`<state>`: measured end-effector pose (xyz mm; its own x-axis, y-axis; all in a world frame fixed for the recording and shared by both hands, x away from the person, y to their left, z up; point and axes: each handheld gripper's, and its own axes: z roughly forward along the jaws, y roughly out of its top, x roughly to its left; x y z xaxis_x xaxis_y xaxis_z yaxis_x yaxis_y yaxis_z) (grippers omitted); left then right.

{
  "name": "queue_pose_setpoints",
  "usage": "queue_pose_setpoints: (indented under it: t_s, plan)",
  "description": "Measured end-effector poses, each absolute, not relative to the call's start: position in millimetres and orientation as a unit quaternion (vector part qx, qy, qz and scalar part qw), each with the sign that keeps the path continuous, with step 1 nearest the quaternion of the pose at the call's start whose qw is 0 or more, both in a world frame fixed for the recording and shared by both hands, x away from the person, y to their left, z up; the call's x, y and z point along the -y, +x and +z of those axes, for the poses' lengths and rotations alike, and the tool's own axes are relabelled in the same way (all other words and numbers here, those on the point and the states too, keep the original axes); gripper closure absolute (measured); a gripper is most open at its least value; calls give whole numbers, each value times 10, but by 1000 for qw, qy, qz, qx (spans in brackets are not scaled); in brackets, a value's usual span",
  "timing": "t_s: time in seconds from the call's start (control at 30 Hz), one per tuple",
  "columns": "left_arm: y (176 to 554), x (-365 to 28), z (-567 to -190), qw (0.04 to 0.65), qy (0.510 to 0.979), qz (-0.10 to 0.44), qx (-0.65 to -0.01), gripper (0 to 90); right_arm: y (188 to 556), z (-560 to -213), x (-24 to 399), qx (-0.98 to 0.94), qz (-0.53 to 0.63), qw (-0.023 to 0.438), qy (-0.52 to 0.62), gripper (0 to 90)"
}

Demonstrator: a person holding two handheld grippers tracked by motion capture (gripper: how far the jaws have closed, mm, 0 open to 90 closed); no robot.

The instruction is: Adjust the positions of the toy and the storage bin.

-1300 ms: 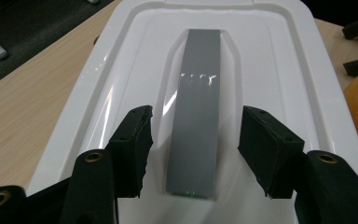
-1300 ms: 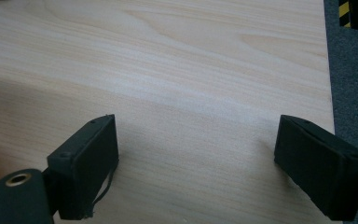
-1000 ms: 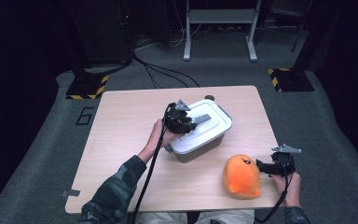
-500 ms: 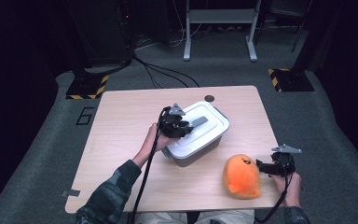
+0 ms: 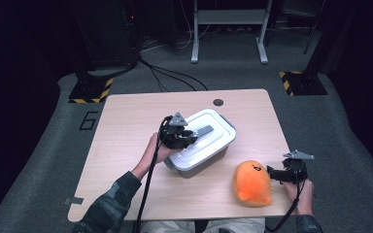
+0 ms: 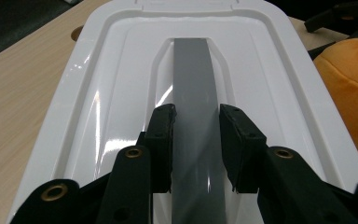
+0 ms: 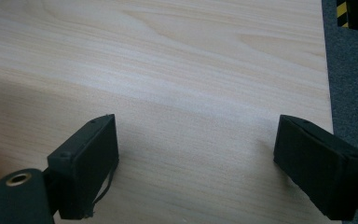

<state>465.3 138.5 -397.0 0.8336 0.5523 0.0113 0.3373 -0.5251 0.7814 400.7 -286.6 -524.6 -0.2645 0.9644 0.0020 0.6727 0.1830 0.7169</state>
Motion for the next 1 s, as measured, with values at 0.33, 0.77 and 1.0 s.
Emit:
queue_pose_setpoints:
  t_s: [0.33, 0.77, 1.0]
  plan:
    - [4601, -1449, -3973, 414, 863, 129, -259, 644, 4010, -5246, 2866, -732, 309, 236, 560, 129]
    - [4501, -1637, -3869, 435, 837, 142, -298, 202, 4026, -5240, 2872, -732, 305, 233, 563, 107]
    - [4404, -1929, -3813, 438, 824, 174, -316, 148, 4051, -5219, 2898, -728, 310, 216, 572, 78]
